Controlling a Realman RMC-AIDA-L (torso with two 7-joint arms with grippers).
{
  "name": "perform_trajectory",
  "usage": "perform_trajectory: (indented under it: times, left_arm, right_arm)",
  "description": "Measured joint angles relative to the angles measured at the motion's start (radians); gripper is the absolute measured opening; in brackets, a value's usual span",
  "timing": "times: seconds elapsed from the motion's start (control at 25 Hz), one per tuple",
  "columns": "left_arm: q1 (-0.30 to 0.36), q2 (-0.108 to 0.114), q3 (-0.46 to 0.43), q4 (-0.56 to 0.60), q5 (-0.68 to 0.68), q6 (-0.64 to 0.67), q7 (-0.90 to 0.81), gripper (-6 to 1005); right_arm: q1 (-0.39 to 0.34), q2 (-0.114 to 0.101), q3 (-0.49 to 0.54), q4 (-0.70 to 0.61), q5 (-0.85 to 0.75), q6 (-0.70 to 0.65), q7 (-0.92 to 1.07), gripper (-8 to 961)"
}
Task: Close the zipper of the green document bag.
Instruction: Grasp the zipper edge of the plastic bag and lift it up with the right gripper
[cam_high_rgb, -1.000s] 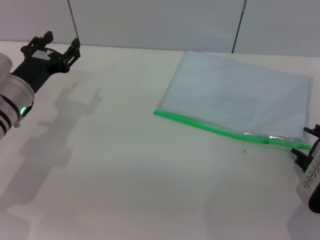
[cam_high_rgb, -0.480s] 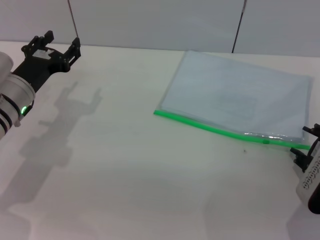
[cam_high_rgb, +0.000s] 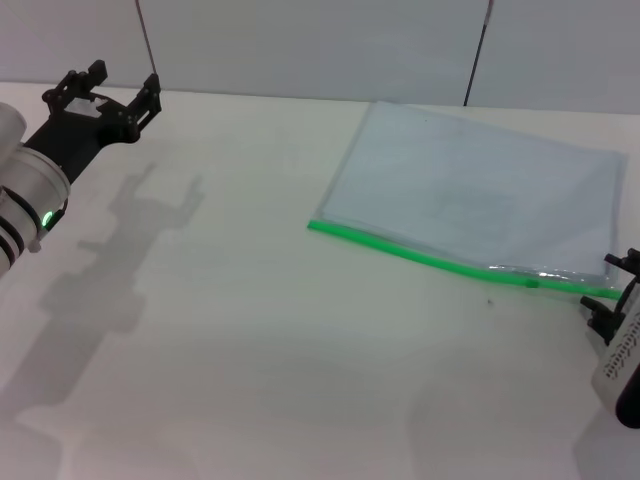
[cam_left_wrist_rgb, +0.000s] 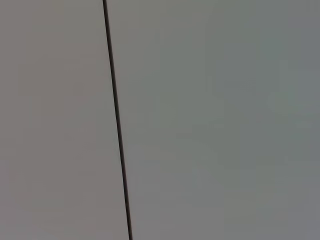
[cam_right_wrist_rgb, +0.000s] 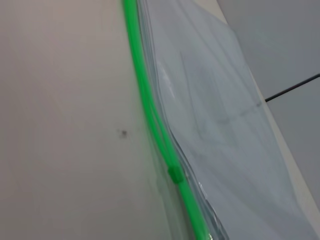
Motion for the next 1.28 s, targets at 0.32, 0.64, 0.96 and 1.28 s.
perform_trajectory:
  times: [0.32, 0.64, 0.96, 1.28]
  left_arm:
    - [-0.003, 0.001, -0.001, 0.003, -0.003, 0.000, 0.003, 723]
    - [-0.006, 0.001, -0.001, 0.001, -0.003, 0.024, 0.004, 723]
    - [-0.014, -0.002, -0.001, 0.000, -0.003, 0.025, 0.004, 723]
    - [-0.017, -0.004, -0.001, 0.000, -0.003, 0.025, 0.004, 722]
  right_arm:
    - [0.018, -0.001, 0.007, 0.030, 0.000, 0.011, -0.001, 562]
    - [0.053, 0.000, 0.027, 0.068, 0.000, 0.012, 0.004, 561]
    - [0.073, 0.000, 0.035, 0.076, 0.000, 0.039, 0.008, 562]
    - [0.108, 0.000, 0.030, 0.078, 0.000, 0.040, -0.006, 561]
